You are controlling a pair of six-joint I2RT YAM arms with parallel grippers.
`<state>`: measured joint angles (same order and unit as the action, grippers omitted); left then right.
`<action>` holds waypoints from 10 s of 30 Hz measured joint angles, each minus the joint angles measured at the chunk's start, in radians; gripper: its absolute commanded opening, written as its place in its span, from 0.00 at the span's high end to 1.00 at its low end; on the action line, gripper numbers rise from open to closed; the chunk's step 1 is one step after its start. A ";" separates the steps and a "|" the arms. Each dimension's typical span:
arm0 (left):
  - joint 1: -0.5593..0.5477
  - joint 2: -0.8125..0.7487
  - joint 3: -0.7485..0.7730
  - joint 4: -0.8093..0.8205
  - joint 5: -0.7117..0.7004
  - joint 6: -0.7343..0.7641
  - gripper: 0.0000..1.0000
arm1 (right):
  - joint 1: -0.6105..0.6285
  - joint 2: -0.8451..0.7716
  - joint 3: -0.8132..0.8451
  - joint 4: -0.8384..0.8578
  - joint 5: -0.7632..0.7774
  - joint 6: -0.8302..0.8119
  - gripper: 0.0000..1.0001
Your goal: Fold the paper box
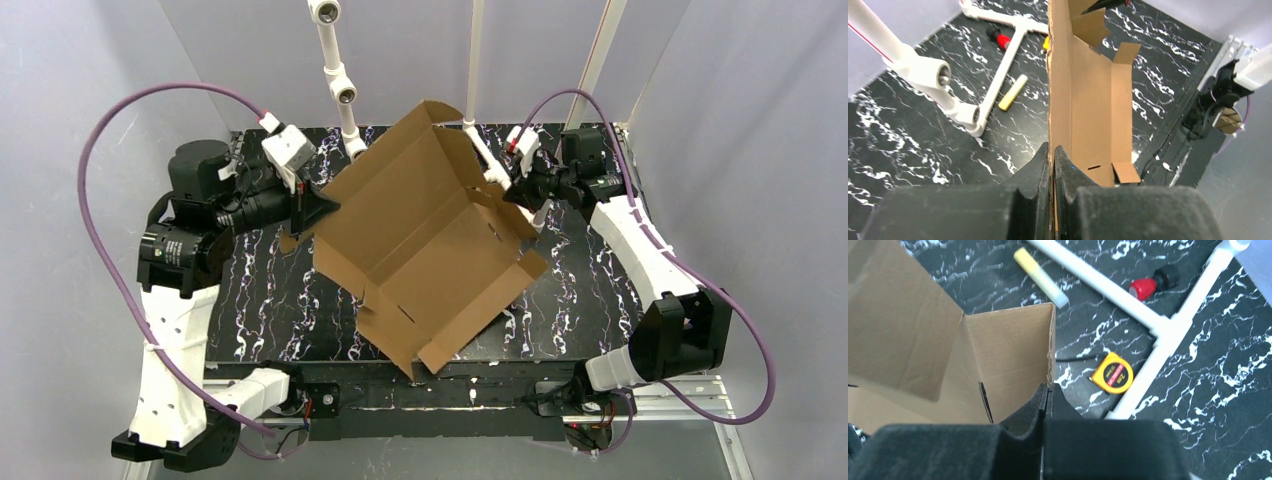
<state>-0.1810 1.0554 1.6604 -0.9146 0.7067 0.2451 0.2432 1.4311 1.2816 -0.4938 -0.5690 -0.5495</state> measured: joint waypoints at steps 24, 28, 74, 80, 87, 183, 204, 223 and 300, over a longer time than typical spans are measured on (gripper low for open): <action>-0.247 0.108 0.214 -0.052 -0.365 0.063 1.00 | 0.138 0.048 -0.234 0.690 0.236 0.377 0.99; -0.285 0.125 0.167 -0.053 -0.370 0.042 1.00 | 0.136 0.025 -0.347 0.729 0.260 0.404 0.99; -0.523 0.025 -0.080 -0.013 -0.580 0.156 1.00 | 0.147 0.104 -0.546 1.201 0.315 0.613 0.99; -0.523 -0.006 -0.119 -0.005 -0.508 0.041 1.00 | 0.145 0.076 -0.567 1.192 0.306 0.583 0.99; -0.523 -0.013 -0.141 -0.015 -0.463 -0.077 1.00 | 0.145 0.049 -0.574 1.153 0.285 0.533 0.99; -0.109 0.267 0.223 -0.114 -0.305 -0.333 1.00 | 0.170 0.093 -0.474 1.165 0.318 0.546 0.99; -0.109 0.285 0.118 -0.049 -0.230 -0.360 1.00 | 0.173 0.088 -0.651 1.421 0.401 0.643 0.99; -0.111 0.256 0.103 -0.035 -0.220 -0.355 1.00 | 0.169 -0.059 -0.678 1.250 0.262 0.565 0.99; -0.155 0.194 0.032 -0.063 -0.184 -0.270 1.00 | -0.244 -0.121 -0.369 0.151 -0.488 -0.348 0.23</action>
<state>-0.3363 1.2491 1.6924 -0.9779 0.5224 -0.0246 -0.0006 1.3106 0.9127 -0.3424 -1.0565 -0.8978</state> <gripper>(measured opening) 0.013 0.767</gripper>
